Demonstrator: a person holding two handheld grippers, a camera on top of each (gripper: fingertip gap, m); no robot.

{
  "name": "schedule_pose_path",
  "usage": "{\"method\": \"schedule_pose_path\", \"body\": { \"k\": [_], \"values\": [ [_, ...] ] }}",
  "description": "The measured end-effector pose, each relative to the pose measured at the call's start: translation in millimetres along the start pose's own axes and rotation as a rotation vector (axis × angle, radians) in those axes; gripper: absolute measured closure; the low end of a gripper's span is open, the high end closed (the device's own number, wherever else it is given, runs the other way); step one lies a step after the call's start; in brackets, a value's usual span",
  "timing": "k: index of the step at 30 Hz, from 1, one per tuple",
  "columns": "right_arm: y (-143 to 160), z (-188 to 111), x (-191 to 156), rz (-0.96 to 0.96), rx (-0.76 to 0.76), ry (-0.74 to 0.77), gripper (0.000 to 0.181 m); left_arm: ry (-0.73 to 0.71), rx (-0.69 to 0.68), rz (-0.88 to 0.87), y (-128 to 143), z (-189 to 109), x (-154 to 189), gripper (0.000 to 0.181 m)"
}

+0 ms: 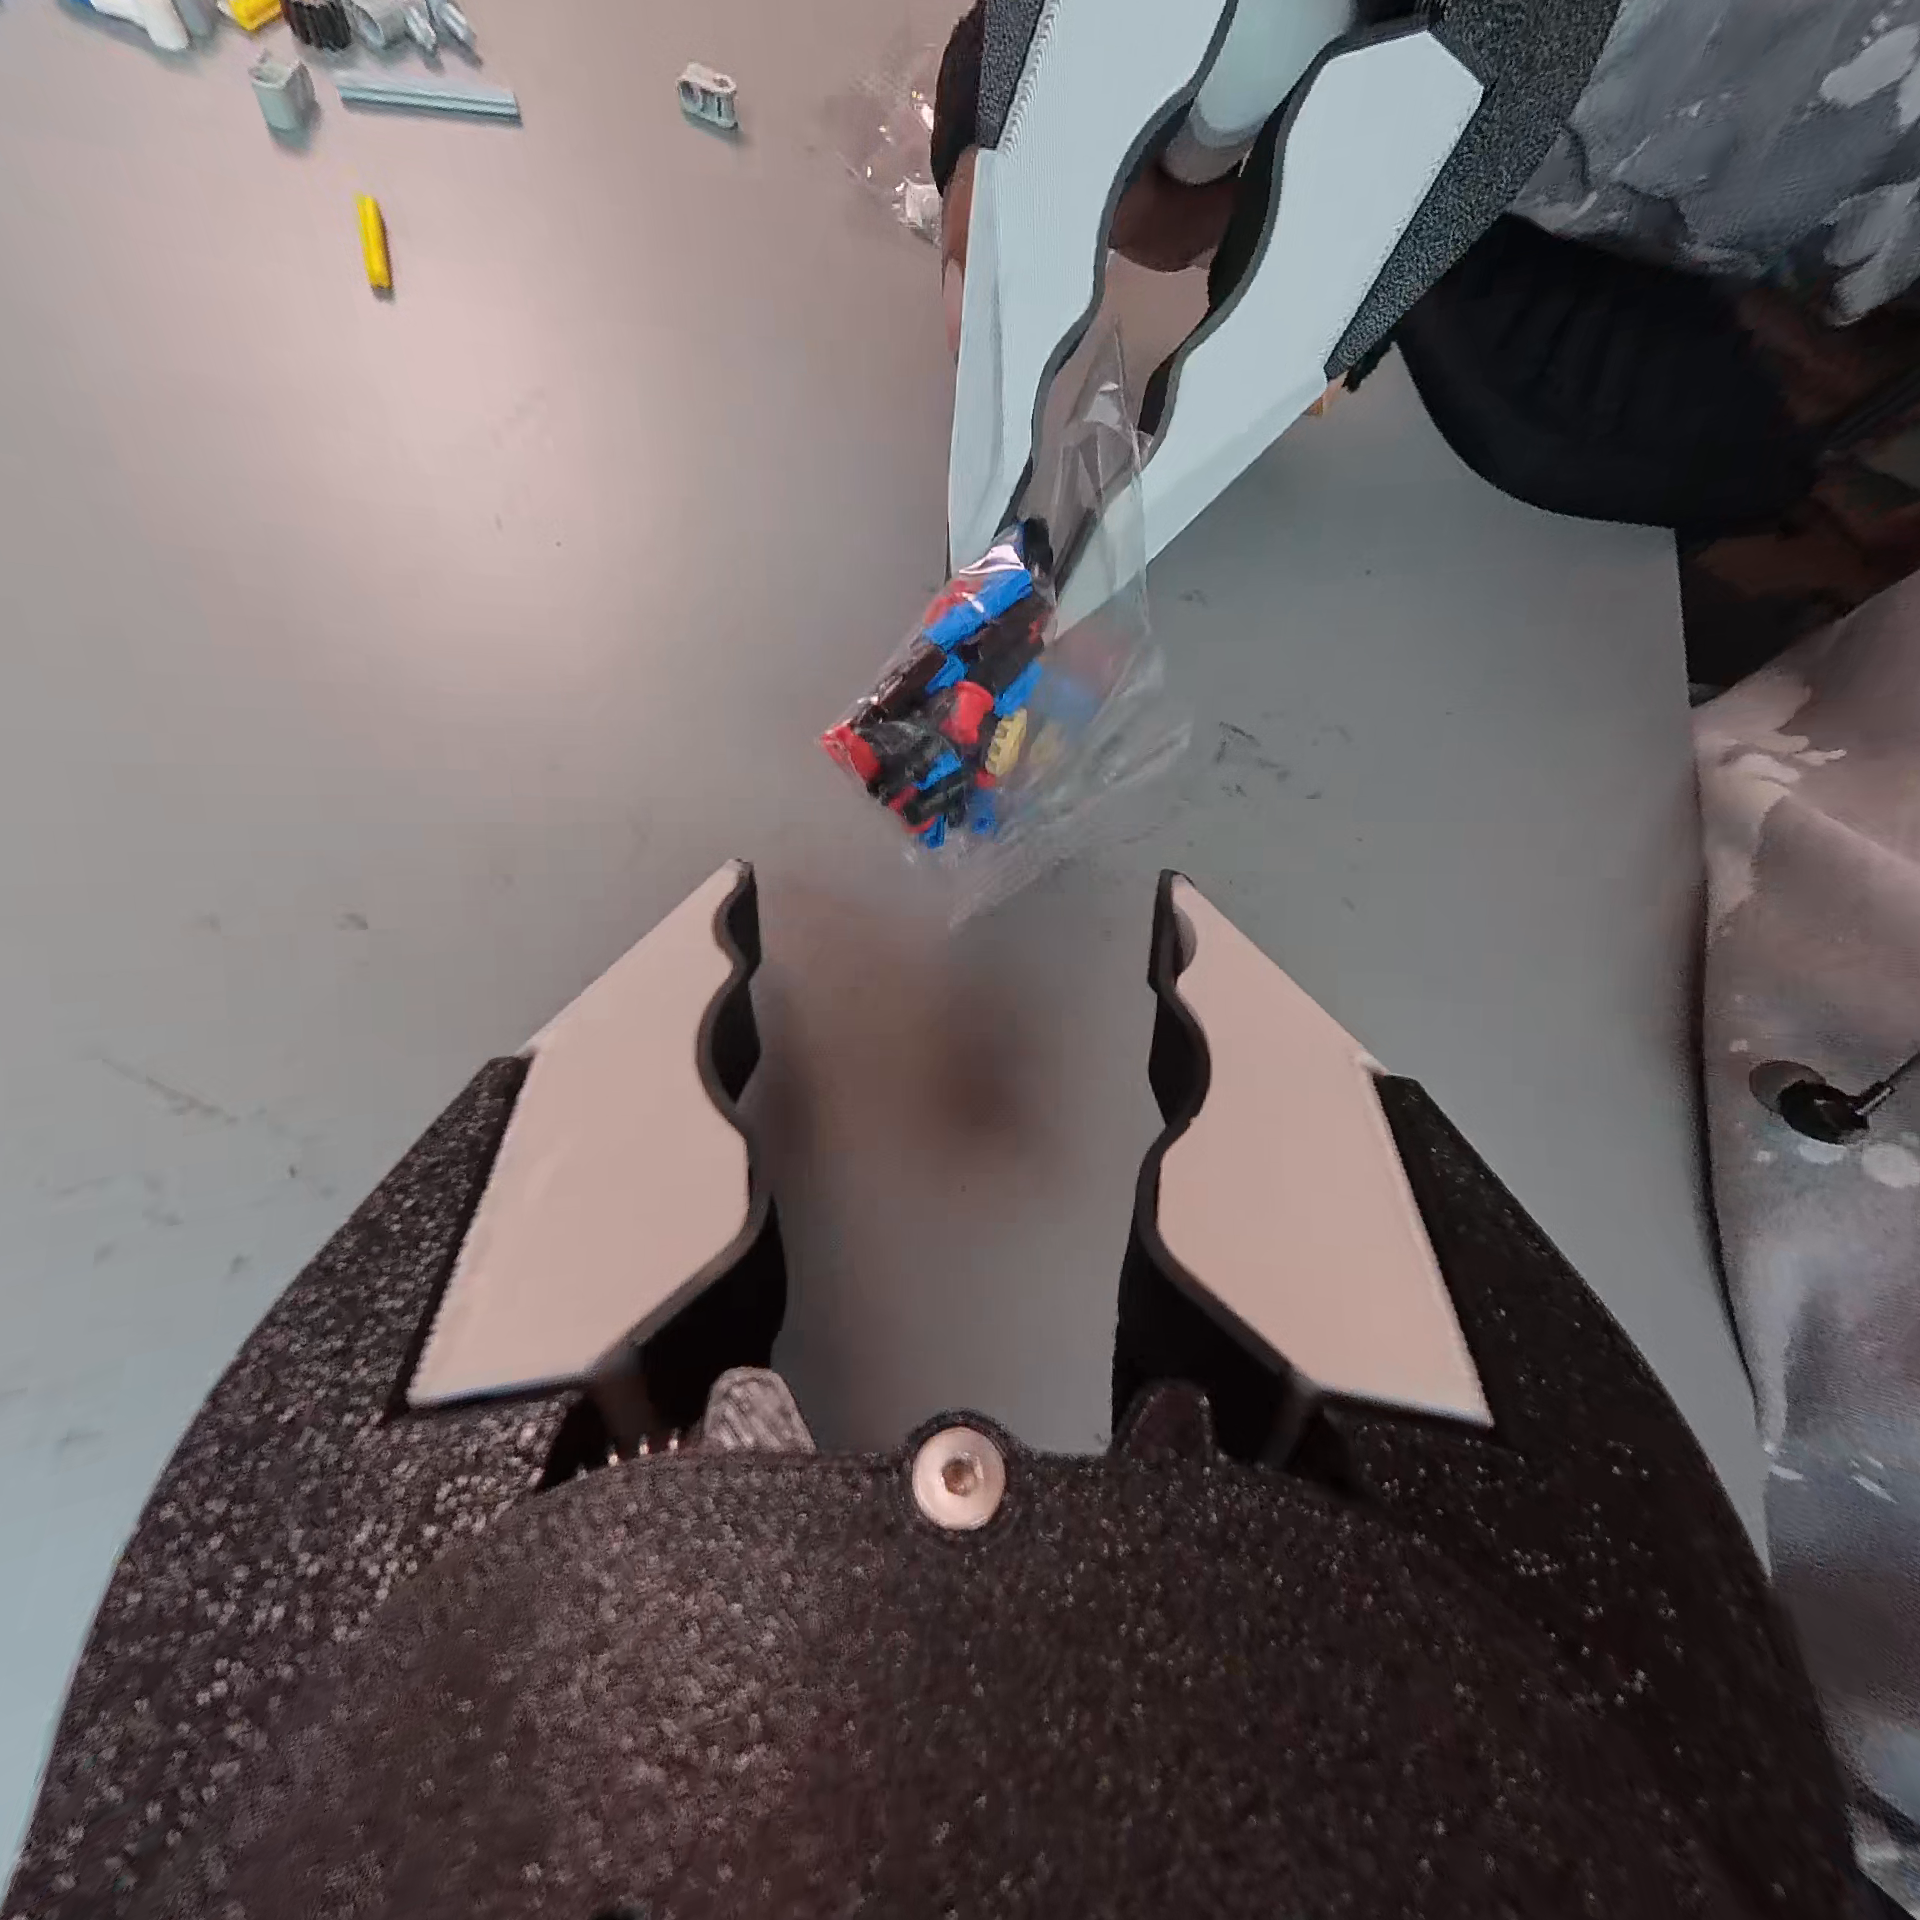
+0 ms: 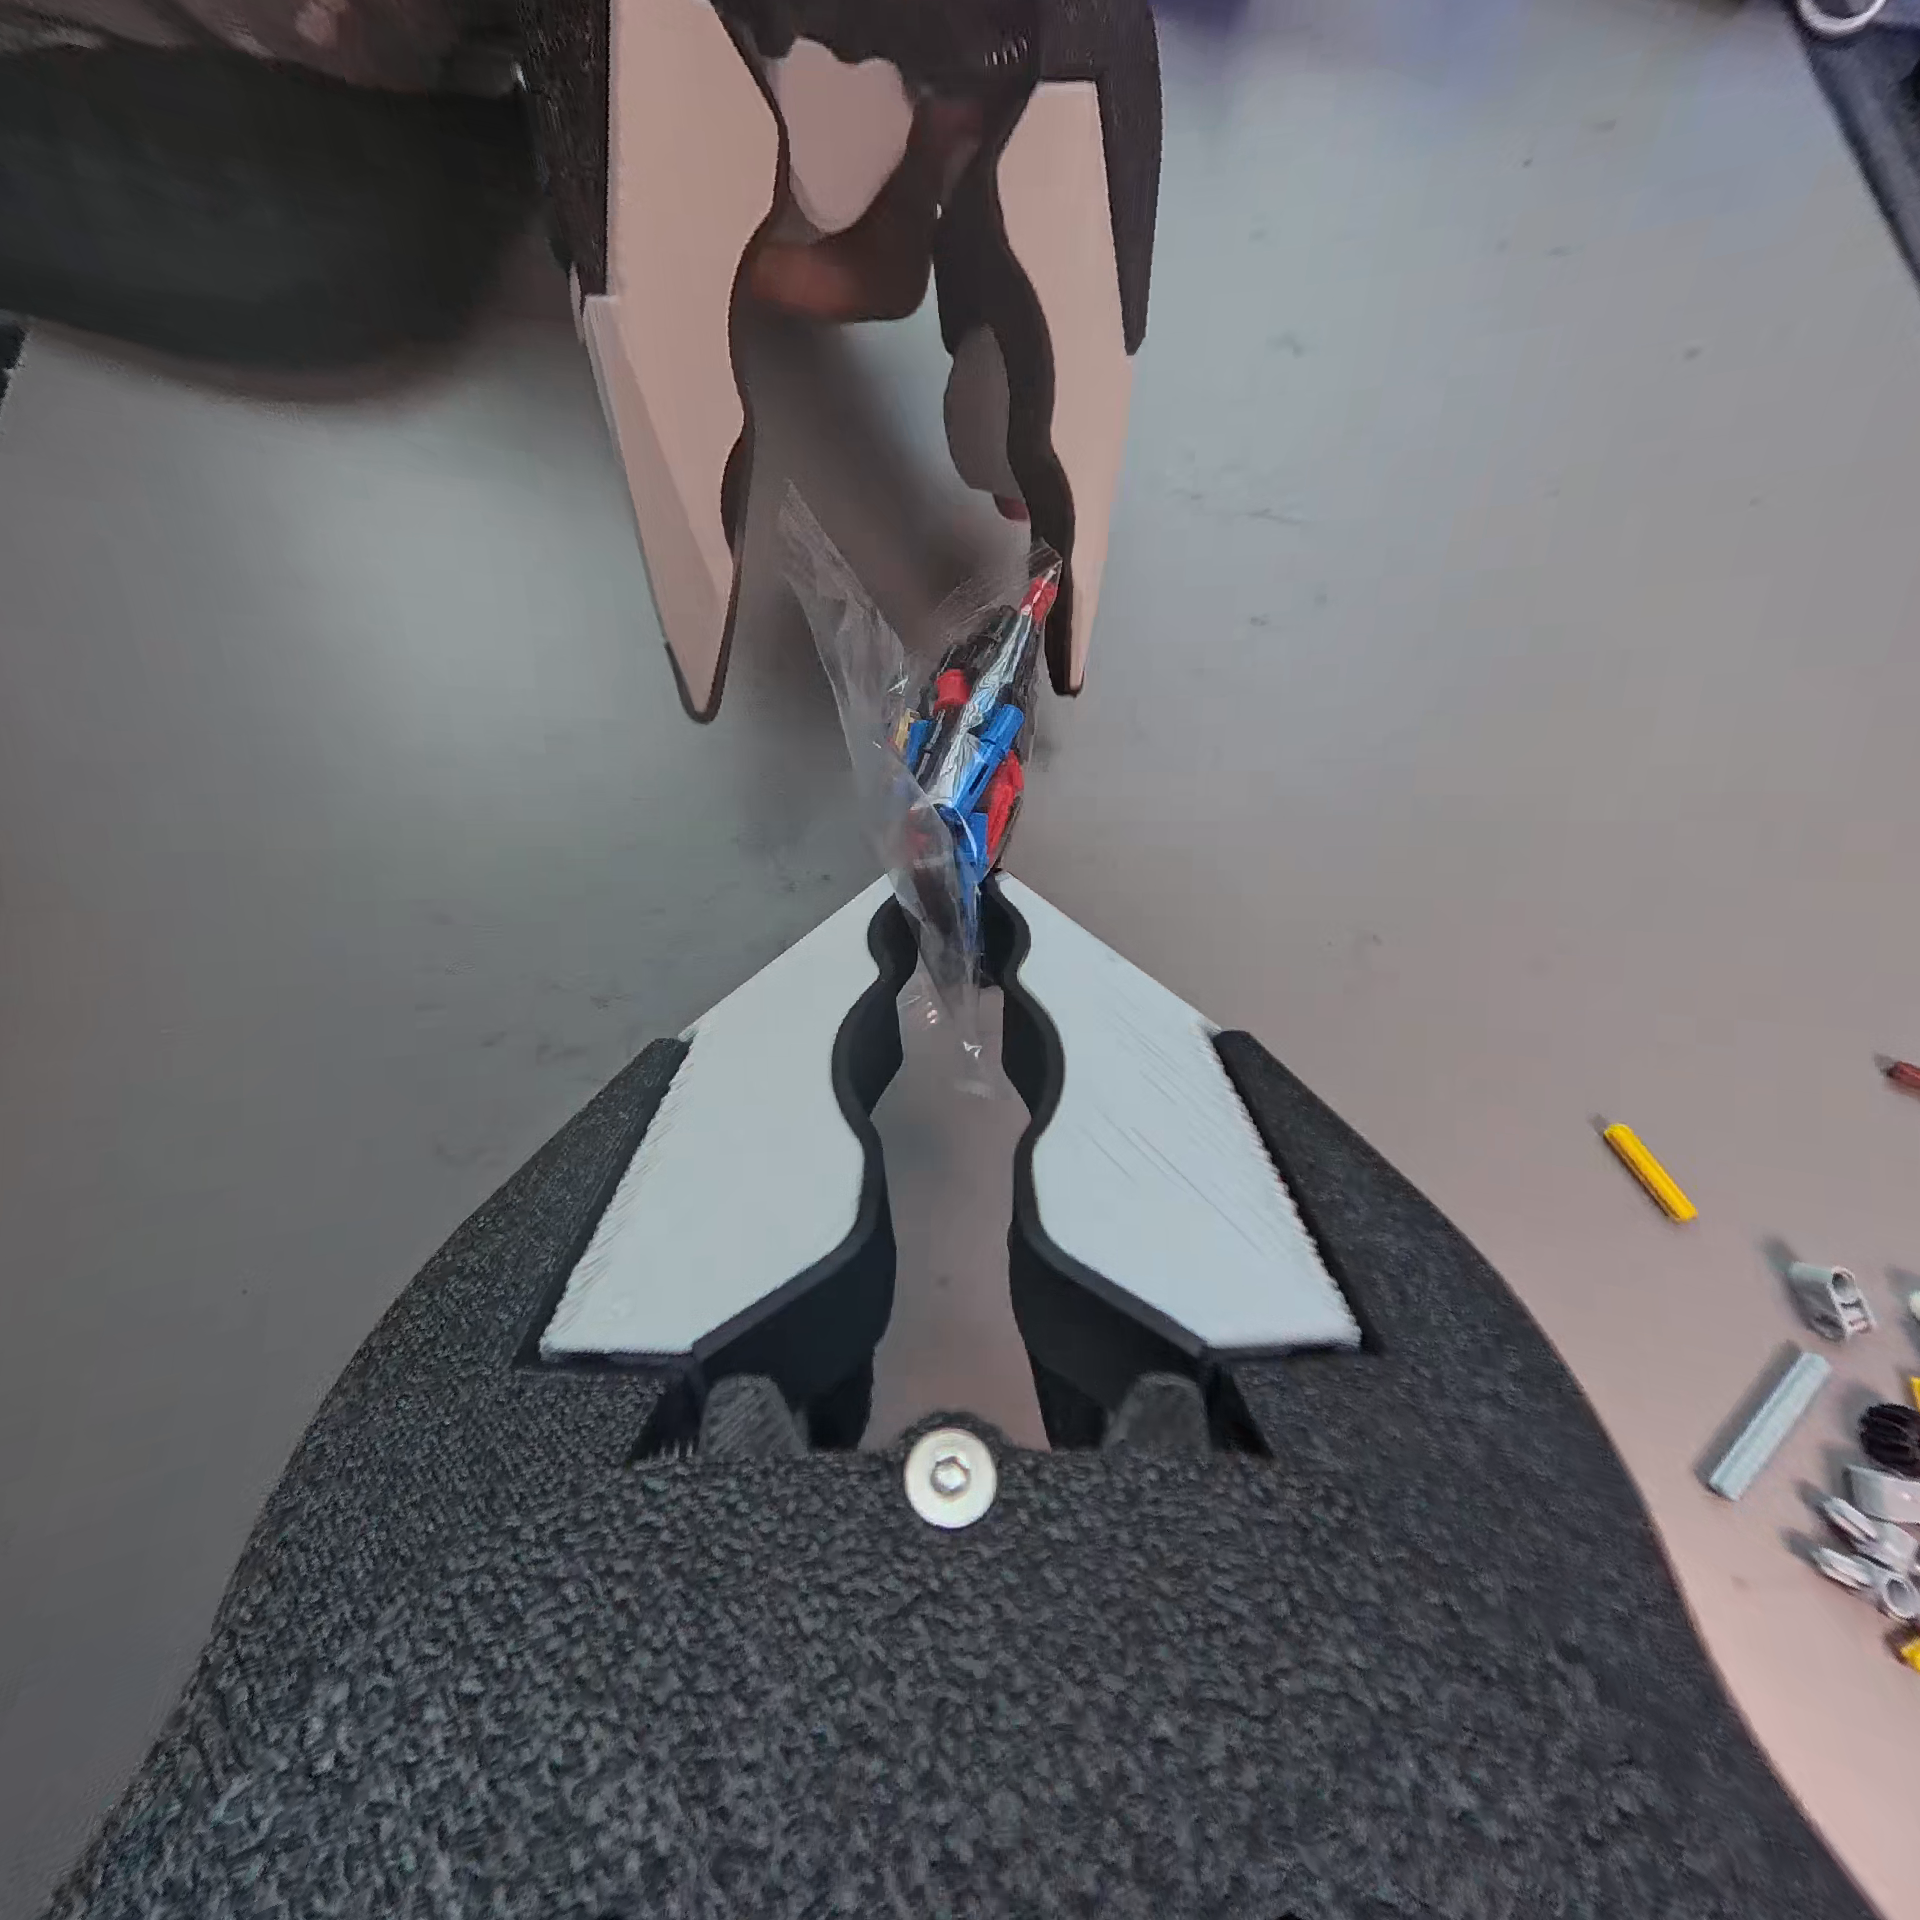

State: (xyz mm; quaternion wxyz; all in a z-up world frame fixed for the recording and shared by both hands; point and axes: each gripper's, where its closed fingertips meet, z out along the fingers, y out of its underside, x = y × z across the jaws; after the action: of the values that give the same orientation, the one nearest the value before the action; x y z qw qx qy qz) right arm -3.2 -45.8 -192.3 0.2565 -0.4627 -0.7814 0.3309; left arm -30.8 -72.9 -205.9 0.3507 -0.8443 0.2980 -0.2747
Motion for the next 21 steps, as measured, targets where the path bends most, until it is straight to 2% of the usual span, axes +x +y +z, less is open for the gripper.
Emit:
{"method": "schedule_pose_path", "body": {
  "k": [1, 3, 7, 11, 15, 16, 18, 21],
  "values": [
    [-2.2, -0.2, -0.7, -0.023, 0.017, 0.027, 0.169, -0.009, 0.002, 0.028, -2.8, 4.8, 2.8, 0.099],
    [-4.3, 1.0, -3.4, -0.065, 0.029, 0.059, 0.169, -0.021, 0.052, 0.097, -16.0, 8.5, 11.1, 0.104],
    [-8.3, 1.0, -11.7, -0.105, 0.064, 0.064, 0.169, -0.052, 0.126, 0.198, -31.1, 2.0, 17.8, 0.155],
    [-19.1, -9.8, -17.3, 0.007, 0.180, -0.040, 0.160, 0.020, 0.210, 0.225, -39.4, -7.4, 28.2, 0.161],
    [-31.1, -24.6, -26.4, 0.166, 0.318, -0.212, 0.146, 0.094, 0.303, 0.270, -48.7, -15.4, 43.0, 0.163],
    [-32.9, -27.1, -28.9, 0.183, 0.342, -0.242, 0.147, 0.115, 0.334, 0.275, -52.7, -18.5, 47.4, 0.164],
    [-37.9, -31.7, -34.0, 0.193, 0.389, -0.286, 0.161, 0.137, 0.378, 0.282, -58.0, -23.2, 51.9, 0.164],
    [-49.7, -41.5, -33.9, 0.230, 0.475, -0.327, 0.168, 0.179, 0.441, 0.269, -65.5, -31.9, 57.2, 0.164]
  ]
}}
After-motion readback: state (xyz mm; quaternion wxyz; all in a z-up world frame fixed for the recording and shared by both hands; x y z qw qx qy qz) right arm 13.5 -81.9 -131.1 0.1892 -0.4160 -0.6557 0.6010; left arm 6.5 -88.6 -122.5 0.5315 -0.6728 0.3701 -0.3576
